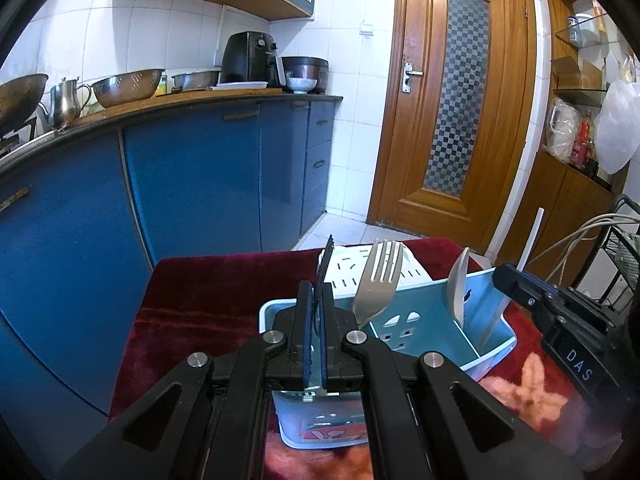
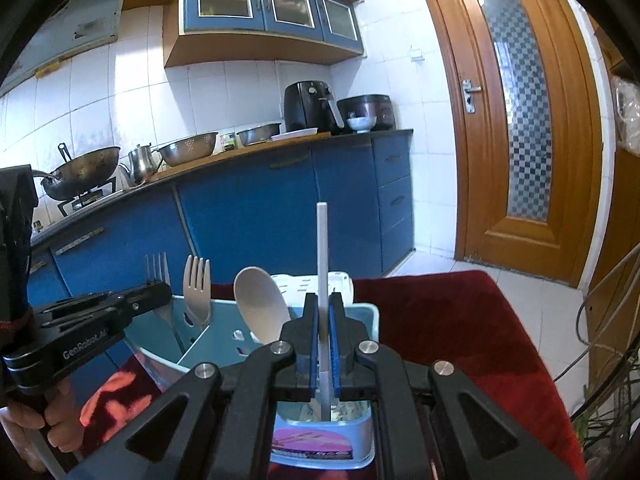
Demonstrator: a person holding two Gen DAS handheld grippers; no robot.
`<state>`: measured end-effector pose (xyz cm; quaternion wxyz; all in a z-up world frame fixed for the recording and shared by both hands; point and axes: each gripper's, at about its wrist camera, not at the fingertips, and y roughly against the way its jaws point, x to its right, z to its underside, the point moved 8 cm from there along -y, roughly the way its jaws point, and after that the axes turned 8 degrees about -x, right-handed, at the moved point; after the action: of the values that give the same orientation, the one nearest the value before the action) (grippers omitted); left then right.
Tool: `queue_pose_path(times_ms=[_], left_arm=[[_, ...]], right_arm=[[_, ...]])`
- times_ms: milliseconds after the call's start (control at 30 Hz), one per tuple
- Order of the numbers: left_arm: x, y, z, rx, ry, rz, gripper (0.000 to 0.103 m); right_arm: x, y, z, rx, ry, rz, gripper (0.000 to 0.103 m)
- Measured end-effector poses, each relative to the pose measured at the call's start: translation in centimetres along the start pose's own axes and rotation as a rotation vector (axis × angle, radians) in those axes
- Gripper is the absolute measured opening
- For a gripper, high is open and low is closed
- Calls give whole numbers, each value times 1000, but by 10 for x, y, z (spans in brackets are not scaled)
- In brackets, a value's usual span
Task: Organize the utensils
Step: 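Lower the knife and chopstick into the holder and open both tools, then move both tools back down to the loose forks, knives and chopsticks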
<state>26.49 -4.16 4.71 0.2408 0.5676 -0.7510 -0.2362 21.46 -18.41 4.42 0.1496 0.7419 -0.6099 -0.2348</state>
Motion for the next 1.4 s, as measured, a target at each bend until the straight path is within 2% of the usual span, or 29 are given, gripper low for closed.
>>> queue_pose_path(times_ms=[67,133,500,900,1100,1233,1400], left_arm=[[1,-1,2,-22,12,18,24],[1,0,3,-26,27,25,31],[11,22,4,-11,-7,16,33],[19,69,11,13,-13,11,34],[19,91,21,13,-16,-3,34],[20,102,33,-1,-23,-10,34],[22,105,51,-40,-16,8,39]], right_arm=[[-1,0,1,-8,-6,-8,9],[-1,2,1,-9,-11,-13,15],[-3,25,-6,16,-34,-35,19],[-8,65,-5,14,-54,-65,19],[-13,86,2,-10,-77,-92,19],[-14,97,9,-32,-71,-77,20],[-13,99,30,-102,-71,-48,20]])
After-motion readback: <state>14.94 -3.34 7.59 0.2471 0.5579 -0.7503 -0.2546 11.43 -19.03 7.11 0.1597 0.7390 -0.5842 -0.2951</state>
